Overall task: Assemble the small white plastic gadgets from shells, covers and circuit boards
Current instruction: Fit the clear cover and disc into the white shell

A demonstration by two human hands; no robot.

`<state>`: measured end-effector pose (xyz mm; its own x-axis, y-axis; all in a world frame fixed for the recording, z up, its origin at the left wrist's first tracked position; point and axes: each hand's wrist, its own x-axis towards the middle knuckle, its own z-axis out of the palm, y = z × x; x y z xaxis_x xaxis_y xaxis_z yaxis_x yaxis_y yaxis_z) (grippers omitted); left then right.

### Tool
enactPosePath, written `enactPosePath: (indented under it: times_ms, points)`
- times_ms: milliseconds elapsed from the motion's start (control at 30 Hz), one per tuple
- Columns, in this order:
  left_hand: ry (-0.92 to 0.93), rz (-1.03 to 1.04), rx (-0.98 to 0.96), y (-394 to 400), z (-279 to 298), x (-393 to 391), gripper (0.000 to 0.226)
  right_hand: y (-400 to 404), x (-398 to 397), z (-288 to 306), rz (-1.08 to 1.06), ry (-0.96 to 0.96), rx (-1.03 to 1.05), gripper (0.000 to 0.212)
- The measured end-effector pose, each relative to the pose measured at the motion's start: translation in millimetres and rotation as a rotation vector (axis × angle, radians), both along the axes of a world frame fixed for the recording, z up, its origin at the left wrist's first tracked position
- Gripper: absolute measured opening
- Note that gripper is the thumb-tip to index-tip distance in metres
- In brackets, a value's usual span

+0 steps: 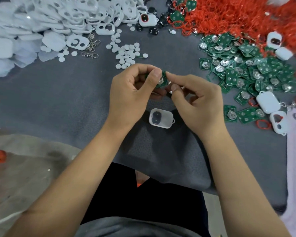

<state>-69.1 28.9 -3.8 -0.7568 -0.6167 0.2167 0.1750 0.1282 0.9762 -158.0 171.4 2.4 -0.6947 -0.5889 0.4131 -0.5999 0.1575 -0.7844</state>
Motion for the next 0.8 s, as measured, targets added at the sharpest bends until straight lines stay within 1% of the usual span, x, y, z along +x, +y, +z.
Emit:
enactPosePath:
  times_ms: [67,167,233,300,367,400,467,633,700,800]
  points:
    - [-0.005,0.0,-0.011,-1,0,0,0.009,0,1,0,-0.009,-0.038,0.005,0.024]
    - [0.009,-0.047,-0.028,-3,1,0,0.006,-2,3,5,-0.024,-0.17,-0.031,0.009]
    - [0.022,-0.107,-0.049,-2,3,1,0.005,-3,3,9,0.007,-0.325,-0.086,0.006]
    - [0.023,-0.153,-0.046,-1,4,1,0.005,-4,3,11,0.067,-0.547,-0.152,0.009]
    - [0.018,-0.176,0.016,-2,5,2,0.006,-4,3,11,0.126,-0.727,-0.206,0.013]
    - [0.014,-0.189,0.055,-3,5,3,0.006,-4,3,11,0.155,-0.782,-0.226,0.014]
    - [0.01,-0.214,0.116,-4,6,5,0.008,-4,3,11,0.187,-0.828,-0.25,0.016]
    - [0.004,-0.223,0.198,-5,6,5,0.01,-6,4,12,0.185,-0.803,-0.277,0.015]
    - [-0.013,-0.222,0.208,-5,6,5,0.011,-5,4,11,0.174,-0.787,-0.266,0.012]
    - [-0.042,-0.225,0.172,-4,6,3,0.012,-3,3,9,0.18,-0.811,-0.258,0.011]
